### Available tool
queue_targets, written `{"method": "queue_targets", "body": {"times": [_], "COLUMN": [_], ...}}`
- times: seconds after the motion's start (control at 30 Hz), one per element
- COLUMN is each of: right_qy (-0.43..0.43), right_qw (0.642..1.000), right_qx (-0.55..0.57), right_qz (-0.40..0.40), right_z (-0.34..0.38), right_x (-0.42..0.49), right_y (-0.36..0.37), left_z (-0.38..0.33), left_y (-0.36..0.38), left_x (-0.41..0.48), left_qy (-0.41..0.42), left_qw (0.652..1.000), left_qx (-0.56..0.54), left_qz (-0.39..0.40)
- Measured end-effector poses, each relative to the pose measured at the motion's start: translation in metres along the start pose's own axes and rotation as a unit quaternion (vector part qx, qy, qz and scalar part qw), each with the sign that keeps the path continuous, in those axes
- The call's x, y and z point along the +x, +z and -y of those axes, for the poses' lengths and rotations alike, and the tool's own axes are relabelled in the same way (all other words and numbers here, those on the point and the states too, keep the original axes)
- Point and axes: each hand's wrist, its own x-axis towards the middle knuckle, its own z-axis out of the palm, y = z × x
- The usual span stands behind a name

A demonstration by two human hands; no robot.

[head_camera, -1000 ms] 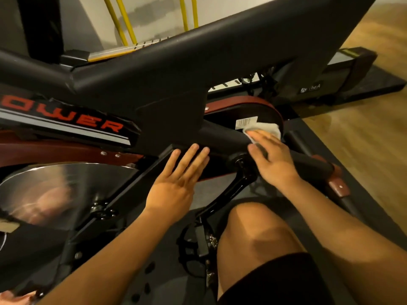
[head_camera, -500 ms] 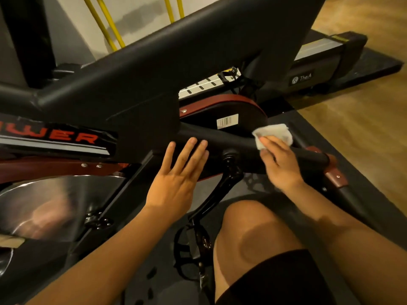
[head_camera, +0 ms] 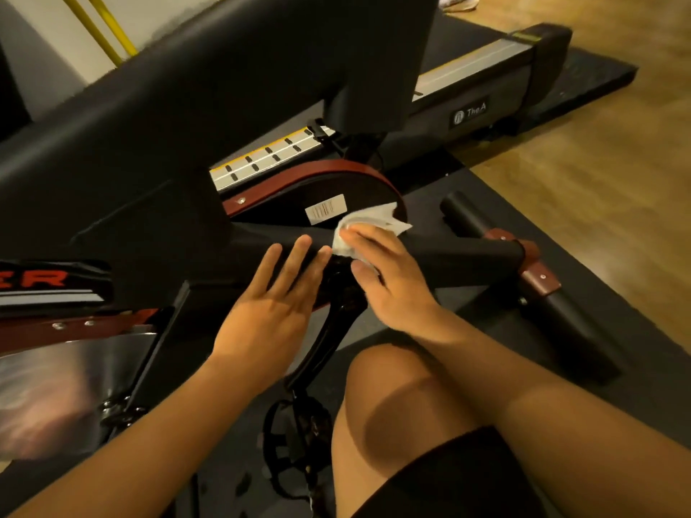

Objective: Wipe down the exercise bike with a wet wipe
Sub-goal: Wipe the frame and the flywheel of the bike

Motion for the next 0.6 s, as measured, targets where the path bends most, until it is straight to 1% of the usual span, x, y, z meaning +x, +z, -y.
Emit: {"method": "queue_targets", "body": {"times": [0.03,0.07,0.13,0.23,0.3,0.33,0.37,0.43,0.47,0.5,0.53,0.57,0.6], "right_qy": [0.018,0.055,0.151,0.279,0.315,0.306,0.278,0.187,0.144,0.12,0.125,0.152,0.198], "right_qw": [1.0,0.998,0.987,0.956,0.946,0.949,0.958,0.98,0.987,0.991,0.991,0.987,0.978], "right_qx": [-0.008,-0.018,-0.055,-0.076,-0.059,-0.042,-0.027,0.021,0.038,0.033,0.02,-0.002,-0.042], "right_qz": [-0.006,-0.015,-0.027,-0.043,-0.053,-0.054,-0.059,-0.07,-0.068,-0.057,-0.047,-0.049,-0.053], "right_z": [-0.014,-0.032,-0.073,-0.115,-0.114,-0.103,-0.086,-0.054,-0.045,-0.05,-0.06,-0.081,-0.105], "right_x": [-0.003,-0.008,-0.023,-0.044,-0.044,-0.04,-0.037,-0.034,-0.037,-0.04,-0.038,-0.039,-0.039], "right_y": [-0.002,-0.007,-0.024,-0.052,-0.052,-0.044,-0.035,-0.015,-0.009,-0.006,-0.012,-0.02,-0.03], "left_z": [0.006,0.013,0.021,0.016,0.009,0.008,0.008,0.012,0.014,0.015,0.015,0.015,0.015], "left_y": [0.0,-0.001,-0.004,-0.009,-0.014,-0.017,-0.018,-0.021,-0.023,-0.024,-0.023,-0.023,-0.021], "left_x": [0.003,0.009,0.026,0.055,0.072,0.077,0.083,0.092,0.097,0.1,0.104,0.108,0.111], "left_qy": [0.009,0.014,0.021,0.035,0.086,0.118,0.145,0.185,0.204,0.22,0.235,0.246,0.254], "left_qw": [1.0,1.0,0.997,0.997,0.994,0.991,0.988,0.98,0.976,0.973,0.969,0.966,0.963], "left_qx": [-0.005,-0.017,-0.028,-0.005,0.041,0.053,0.056,0.065,0.071,0.073,0.074,0.076,0.081], "left_qz": [-0.002,-0.019,-0.066,-0.063,-0.05,-0.037,-0.027,-0.015,-0.014,-0.015,-0.016,-0.022,-0.028]}}
